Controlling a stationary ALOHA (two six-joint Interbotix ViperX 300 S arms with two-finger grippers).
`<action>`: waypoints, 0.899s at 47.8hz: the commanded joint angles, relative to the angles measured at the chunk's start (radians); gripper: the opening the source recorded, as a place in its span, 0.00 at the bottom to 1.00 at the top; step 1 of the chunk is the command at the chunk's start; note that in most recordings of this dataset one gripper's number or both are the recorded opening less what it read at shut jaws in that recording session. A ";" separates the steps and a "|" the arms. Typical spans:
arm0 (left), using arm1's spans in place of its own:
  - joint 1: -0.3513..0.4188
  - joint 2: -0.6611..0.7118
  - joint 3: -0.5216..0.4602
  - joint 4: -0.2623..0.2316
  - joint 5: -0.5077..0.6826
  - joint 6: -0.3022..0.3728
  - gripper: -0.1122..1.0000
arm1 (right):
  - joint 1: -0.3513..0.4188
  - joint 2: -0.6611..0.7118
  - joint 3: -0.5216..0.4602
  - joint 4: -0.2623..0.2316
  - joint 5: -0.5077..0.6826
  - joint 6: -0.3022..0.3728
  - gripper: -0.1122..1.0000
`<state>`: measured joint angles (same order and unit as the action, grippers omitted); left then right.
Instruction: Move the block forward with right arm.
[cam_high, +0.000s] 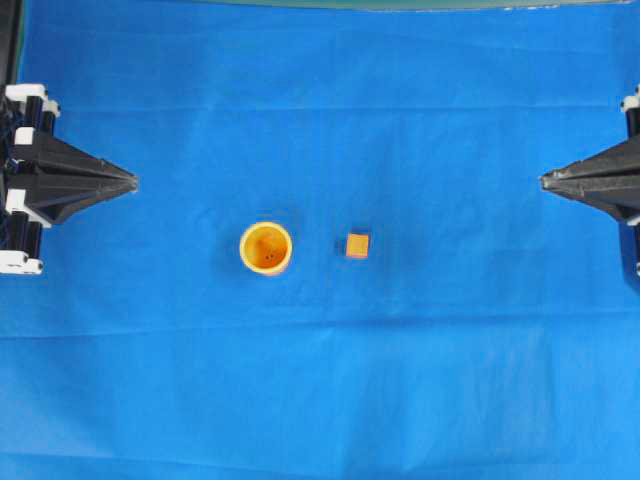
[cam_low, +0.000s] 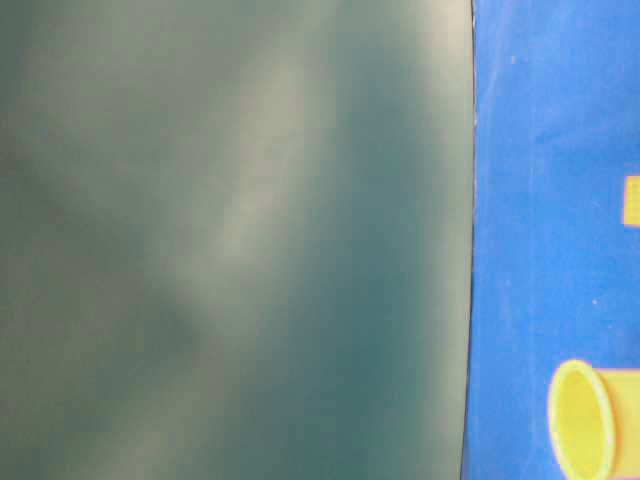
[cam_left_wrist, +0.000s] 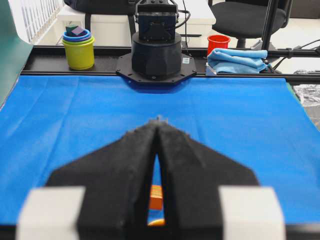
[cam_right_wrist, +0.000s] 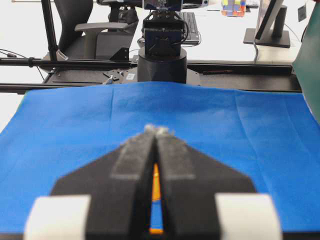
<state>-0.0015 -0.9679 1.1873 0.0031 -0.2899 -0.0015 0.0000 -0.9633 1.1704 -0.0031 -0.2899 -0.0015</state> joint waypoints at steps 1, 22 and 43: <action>0.000 0.006 -0.037 0.008 0.041 0.003 0.10 | 0.003 0.008 -0.021 0.005 -0.005 0.009 0.10; 0.000 0.000 -0.058 0.008 0.117 0.003 0.10 | -0.006 0.173 -0.262 0.005 0.431 0.014 0.11; 0.000 -0.002 -0.063 0.008 0.118 0.003 0.10 | -0.043 0.453 -0.399 0.006 0.471 0.100 0.11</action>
<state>-0.0031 -0.9725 1.1551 0.0077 -0.1672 0.0000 -0.0399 -0.5492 0.8130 0.0000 0.1825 0.0966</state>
